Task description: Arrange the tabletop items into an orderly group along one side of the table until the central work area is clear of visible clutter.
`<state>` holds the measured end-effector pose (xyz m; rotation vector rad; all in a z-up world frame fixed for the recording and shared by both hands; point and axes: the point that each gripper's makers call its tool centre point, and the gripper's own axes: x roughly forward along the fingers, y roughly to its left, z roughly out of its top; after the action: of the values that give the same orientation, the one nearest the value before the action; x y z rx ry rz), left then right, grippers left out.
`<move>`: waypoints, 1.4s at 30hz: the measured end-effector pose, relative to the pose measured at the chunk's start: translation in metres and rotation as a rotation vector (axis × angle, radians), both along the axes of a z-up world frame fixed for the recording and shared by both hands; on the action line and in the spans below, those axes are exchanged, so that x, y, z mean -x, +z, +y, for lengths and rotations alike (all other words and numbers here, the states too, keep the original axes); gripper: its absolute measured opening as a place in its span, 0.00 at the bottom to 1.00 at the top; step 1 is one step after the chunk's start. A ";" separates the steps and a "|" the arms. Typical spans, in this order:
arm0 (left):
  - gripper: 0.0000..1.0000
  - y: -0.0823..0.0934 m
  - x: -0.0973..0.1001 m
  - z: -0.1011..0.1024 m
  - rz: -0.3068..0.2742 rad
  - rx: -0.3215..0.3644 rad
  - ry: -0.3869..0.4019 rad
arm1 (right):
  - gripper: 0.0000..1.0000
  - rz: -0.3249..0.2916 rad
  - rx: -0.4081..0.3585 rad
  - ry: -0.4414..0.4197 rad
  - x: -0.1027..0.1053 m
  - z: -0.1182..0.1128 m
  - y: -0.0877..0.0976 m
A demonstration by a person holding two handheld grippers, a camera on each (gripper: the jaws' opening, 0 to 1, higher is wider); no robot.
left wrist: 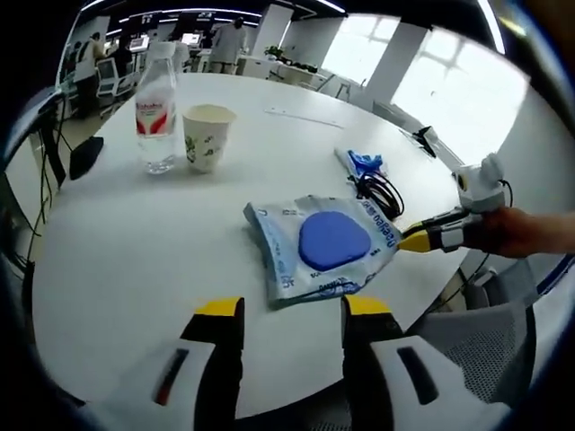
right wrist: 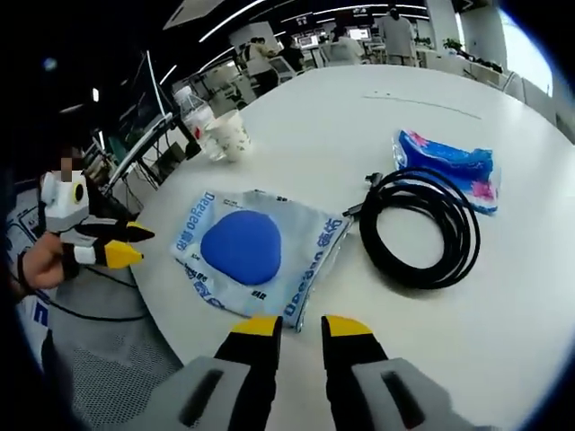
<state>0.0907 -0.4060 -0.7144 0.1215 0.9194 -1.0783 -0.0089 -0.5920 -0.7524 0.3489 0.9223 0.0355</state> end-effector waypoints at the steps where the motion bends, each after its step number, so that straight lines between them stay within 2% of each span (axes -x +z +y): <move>1: 0.42 -0.001 0.001 -0.002 0.004 -0.003 -0.002 | 0.16 -0.003 -0.004 -0.006 0.000 -0.001 0.000; 12: 0.38 -0.009 -0.001 -0.007 0.025 -0.016 -0.003 | 0.17 -0.021 -0.058 -0.057 -0.002 0.003 -0.001; 18: 0.33 -0.020 -0.008 -0.004 0.052 -0.008 0.023 | 0.17 -0.020 -0.087 -0.097 0.000 0.011 -0.004; 25: 0.28 -0.027 -0.005 -0.005 0.083 -0.005 0.027 | 0.16 -0.029 -0.098 -0.123 -0.002 0.012 -0.004; 35: 0.13 -0.030 -0.009 -0.008 0.084 -0.007 0.038 | 0.13 -0.034 -0.099 -0.152 -0.008 0.008 -0.003; 39: 0.07 -0.036 -0.008 -0.006 0.081 -0.034 0.012 | 0.06 -0.046 -0.094 -0.131 -0.012 0.009 -0.001; 42: 0.04 -0.034 -0.009 -0.010 0.090 -0.025 0.010 | 0.01 -0.059 -0.086 -0.109 -0.016 0.013 0.004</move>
<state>0.0995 -0.4156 -0.7489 0.0891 1.0136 -1.0705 0.0072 -0.5795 -0.7485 0.4751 0.8435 -0.0151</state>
